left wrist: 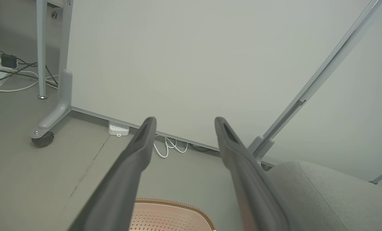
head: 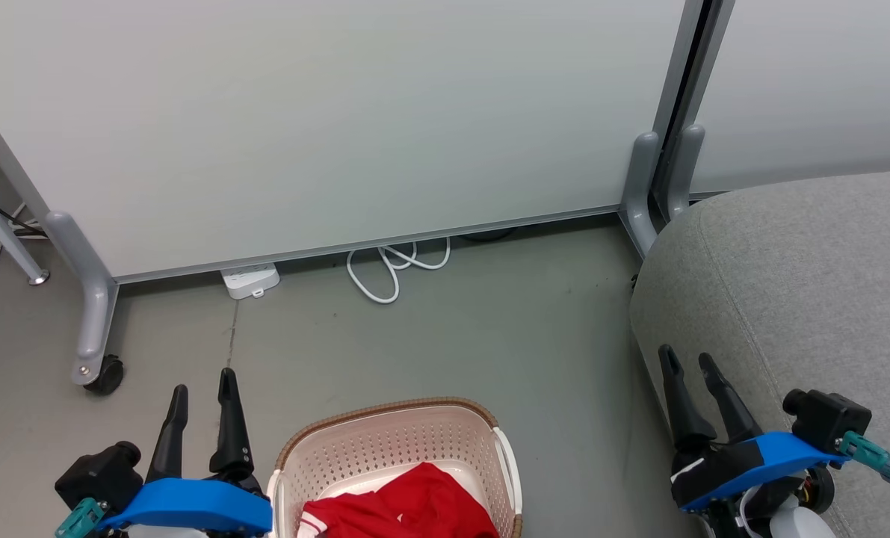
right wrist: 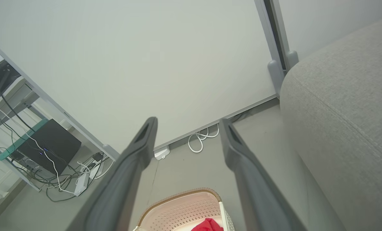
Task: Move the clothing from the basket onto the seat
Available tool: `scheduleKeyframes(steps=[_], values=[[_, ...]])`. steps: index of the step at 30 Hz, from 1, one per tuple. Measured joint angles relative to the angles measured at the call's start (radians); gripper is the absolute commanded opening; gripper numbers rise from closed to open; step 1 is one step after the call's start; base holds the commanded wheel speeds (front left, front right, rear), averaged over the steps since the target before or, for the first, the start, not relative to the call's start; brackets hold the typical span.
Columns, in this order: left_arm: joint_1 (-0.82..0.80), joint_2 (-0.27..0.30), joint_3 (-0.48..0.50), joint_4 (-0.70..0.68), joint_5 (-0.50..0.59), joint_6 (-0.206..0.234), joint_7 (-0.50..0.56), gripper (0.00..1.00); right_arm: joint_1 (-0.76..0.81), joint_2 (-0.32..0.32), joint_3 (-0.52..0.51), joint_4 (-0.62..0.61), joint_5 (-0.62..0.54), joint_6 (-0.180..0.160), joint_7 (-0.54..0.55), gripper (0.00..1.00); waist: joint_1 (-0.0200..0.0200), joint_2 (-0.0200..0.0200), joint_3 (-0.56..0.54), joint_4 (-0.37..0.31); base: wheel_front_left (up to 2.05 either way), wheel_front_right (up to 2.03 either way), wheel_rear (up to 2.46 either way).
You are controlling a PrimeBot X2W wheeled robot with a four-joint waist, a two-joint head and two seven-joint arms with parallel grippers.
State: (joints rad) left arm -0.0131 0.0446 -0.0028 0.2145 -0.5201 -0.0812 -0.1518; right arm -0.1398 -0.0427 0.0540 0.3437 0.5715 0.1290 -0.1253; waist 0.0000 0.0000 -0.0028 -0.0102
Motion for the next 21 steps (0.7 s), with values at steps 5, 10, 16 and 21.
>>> scheduleKeyframes(steps=[5, 10, 16, 21], values=[[0.004, 0.001, -0.003, 0.000, 0.049, 0.001, -0.010, 1.00, 0.000, 0.000, 0.001, -0.001, -0.065, 0.000, -0.010, 1.00, 0.0000, 0.0000, -0.002, -0.001, 0.00, 0.00, 0.00], [0.010, 0.001, -0.007, -0.001, 0.091, 0.003, -0.024, 1.00, 0.000, -0.001, 0.001, -0.006, -0.127, 0.000, -0.019, 1.00, 0.0000, 0.0000, -0.006, -0.003, 0.00, 0.00, 0.00], [0.013, 0.001, -0.014, -0.001, 0.137, 0.004, -0.036, 1.00, 0.000, -0.001, 0.000, -0.013, -0.207, 0.000, -0.026, 1.00, 0.0000, 0.0000, -0.010, -0.004, 0.00, 0.00, 0.00], [0.018, 0.002, -0.020, -0.002, 0.179, 0.010, -0.049, 1.00, 0.000, -0.002, -0.001, -0.017, -0.260, 0.000, -0.021, 1.00, 0.0000, 0.0000, -0.013, -0.004, 0.00, 0.00, 0.00]])
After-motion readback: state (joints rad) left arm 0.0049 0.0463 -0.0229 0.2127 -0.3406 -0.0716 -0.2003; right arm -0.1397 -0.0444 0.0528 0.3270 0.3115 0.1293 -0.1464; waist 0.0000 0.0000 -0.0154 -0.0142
